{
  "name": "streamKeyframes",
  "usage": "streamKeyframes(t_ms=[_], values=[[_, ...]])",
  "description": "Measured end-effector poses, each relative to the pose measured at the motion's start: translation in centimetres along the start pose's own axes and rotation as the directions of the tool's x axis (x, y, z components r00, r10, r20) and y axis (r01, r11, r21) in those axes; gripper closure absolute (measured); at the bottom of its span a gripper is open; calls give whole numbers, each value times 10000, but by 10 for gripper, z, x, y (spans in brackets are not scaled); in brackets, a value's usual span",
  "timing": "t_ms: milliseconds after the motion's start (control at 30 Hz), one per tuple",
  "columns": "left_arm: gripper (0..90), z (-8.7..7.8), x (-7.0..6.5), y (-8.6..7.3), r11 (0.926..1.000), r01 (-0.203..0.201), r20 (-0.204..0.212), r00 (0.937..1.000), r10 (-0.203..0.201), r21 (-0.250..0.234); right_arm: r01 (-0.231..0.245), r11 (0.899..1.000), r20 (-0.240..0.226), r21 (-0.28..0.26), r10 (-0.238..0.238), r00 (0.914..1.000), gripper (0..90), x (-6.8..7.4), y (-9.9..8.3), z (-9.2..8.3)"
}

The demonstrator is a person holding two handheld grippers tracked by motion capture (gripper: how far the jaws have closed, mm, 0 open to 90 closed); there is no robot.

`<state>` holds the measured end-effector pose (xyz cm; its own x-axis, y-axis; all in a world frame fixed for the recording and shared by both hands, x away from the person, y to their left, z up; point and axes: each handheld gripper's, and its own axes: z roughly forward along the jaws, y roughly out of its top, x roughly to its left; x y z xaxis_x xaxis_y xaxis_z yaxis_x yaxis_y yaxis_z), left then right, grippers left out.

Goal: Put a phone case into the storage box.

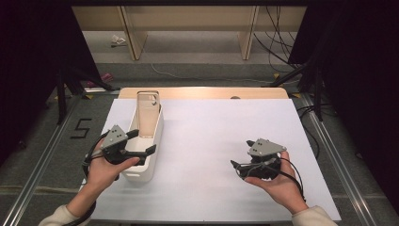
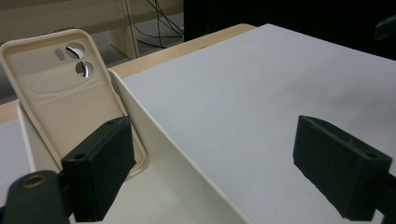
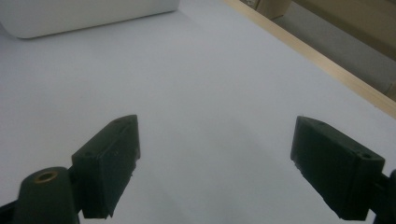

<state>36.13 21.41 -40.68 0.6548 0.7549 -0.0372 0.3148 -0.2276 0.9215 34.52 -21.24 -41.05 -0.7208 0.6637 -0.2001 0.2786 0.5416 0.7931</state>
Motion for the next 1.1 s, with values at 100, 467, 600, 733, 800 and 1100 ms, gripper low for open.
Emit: streamKeyframes(t_ms=[100,467,600,733,800,1100], values=[[91,-1,-1,-2,10000,-3,13,10000,3,8,-64,10000,7,-20,64,10000,165,-1,0,-1],[45,-5,-4,-10,9999,-22,235,9997,19,137,-241,9997,105,-84,242,9997,165,-5,-6,-8],[36,-7,-4,-13,10000,-26,215,9998,25,54,-339,9994,107,-90,340,9994,165,-6,-8,-11],[35,-9,-5,-16,10000,-98,153,9998,98,-1,-405,9991,118,-86,406,9991,165,-7,-10,-13],[35,-10,-5,-17,9999,-154,118,9998,154,-16,-417,9991,111,-89,418,9991,165,-7,-11,-14],[36,-9,-8,-21,9998,-202,68,9998,202,-40,-503,9987,92,-114,504,9987,165,-8,-13,-16]])
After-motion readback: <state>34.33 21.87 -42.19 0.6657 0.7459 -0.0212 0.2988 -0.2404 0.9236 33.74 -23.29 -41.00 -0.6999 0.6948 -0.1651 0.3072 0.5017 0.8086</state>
